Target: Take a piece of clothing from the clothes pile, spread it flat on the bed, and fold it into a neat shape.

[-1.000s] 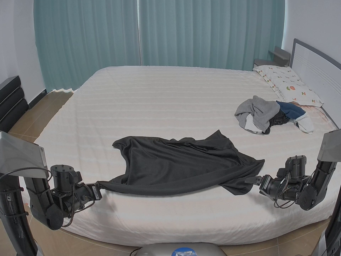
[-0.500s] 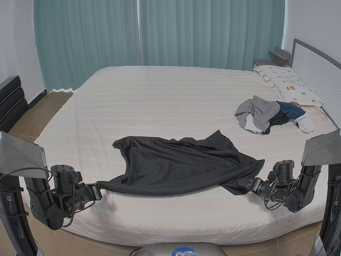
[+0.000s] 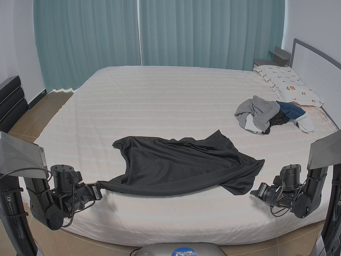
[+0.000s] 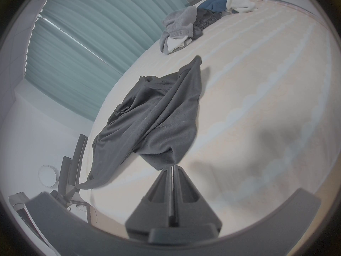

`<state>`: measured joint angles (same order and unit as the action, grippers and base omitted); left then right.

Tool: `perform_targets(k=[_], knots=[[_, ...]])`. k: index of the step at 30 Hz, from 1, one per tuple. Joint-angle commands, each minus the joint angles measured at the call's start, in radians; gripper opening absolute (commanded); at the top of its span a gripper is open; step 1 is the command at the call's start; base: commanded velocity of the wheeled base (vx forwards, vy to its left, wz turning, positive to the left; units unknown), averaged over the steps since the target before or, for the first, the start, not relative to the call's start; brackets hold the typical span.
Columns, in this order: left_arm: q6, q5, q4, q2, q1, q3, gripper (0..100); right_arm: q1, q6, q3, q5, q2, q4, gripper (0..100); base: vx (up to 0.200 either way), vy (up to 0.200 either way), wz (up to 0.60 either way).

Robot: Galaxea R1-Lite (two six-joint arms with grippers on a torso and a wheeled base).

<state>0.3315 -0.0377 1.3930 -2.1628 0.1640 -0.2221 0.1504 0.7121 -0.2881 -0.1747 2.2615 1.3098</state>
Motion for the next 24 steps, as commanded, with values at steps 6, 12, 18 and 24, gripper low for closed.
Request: perform_targets(k=[6, 12, 18, 24], knots=[[-0.012, -0.007, 0.000, 0.049, -0.029, 0.012, 0, -0.069, -0.128, 0.145, -0.074, -0.237, -0.044, 0, 0.000, 0.000, 0.00], [-0.011, -0.007, 0.000, 0.041, -0.023, 0.012, 0, -0.063, -0.125, 0.078, -0.098, -0.054, 0.006, 0, 0.000, 0.000, 0.00], [-0.011, -0.002, 0.000, 0.040, -0.021, 0.012, 0, -0.008, -0.071, 0.003, -0.083, 0.069, 0.074, 100, 0.000, 0.000, 0.00], [-0.003, 0.001, 0.000, 0.023, -0.020, 0.009, 0, 0.011, -0.016, -0.075, 0.003, 0.112, 0.069, 100, 0.000, 0.000, 0.00]])
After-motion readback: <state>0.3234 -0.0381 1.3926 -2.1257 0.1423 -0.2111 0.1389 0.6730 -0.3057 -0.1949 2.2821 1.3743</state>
